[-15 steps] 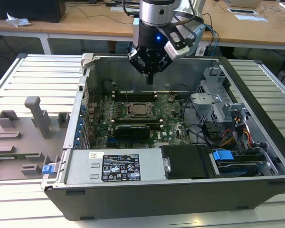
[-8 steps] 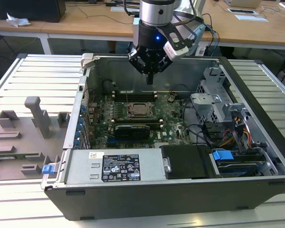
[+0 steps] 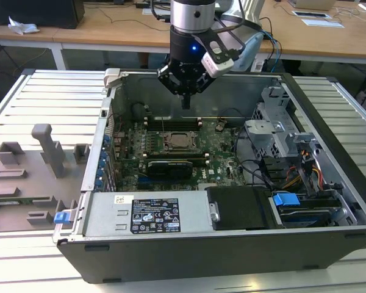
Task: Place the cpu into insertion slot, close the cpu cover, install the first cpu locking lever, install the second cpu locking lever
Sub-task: 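Install the first cpu locking lever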
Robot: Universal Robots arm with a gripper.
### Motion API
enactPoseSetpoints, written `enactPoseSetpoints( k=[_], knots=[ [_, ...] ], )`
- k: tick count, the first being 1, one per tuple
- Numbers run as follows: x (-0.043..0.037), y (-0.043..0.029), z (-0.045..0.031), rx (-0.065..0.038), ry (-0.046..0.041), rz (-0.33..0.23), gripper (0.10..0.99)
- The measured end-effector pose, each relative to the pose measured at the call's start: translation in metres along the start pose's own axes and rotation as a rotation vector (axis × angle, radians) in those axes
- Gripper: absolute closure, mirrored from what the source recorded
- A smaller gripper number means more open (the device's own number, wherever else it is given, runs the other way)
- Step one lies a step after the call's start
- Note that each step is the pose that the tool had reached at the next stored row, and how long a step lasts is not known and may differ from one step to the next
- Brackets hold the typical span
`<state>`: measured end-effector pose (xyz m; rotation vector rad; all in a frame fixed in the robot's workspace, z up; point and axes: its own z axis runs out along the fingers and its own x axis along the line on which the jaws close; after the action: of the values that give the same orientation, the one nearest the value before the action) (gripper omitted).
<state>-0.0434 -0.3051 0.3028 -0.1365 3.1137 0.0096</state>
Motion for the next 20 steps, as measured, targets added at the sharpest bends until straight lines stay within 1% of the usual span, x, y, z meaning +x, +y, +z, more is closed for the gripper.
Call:
enactPoseSetpoints(
  k=[3,4,7,8,9,17,18,20],
  knots=[
    [0.0067,0.0006,0.0001,0.001,0.0,0.0,0.98],
    [0.0111,0.001,0.0001,0.002,0.0001,0.0,0.98],
    [0.0189,0.0017,0.0001,0.001,0.0001,0.0,0.98],
    [0.0241,0.0022,0.0,0.002,0.0001,0.0,0.98],
    [0.0314,0.0028,-0.0001,0.002,0.0,0.0,0.98],
    [0.0526,0.0047,0.0001,0.002,-0.0006,0.0,0.98],
    [0.0547,0.0049,0.0005,0.001,-0.0008,0.0,0.98],
    [0.0605,0.0053,0.0047,0.002,-0.0008,0.0,0.98]
  ],
)
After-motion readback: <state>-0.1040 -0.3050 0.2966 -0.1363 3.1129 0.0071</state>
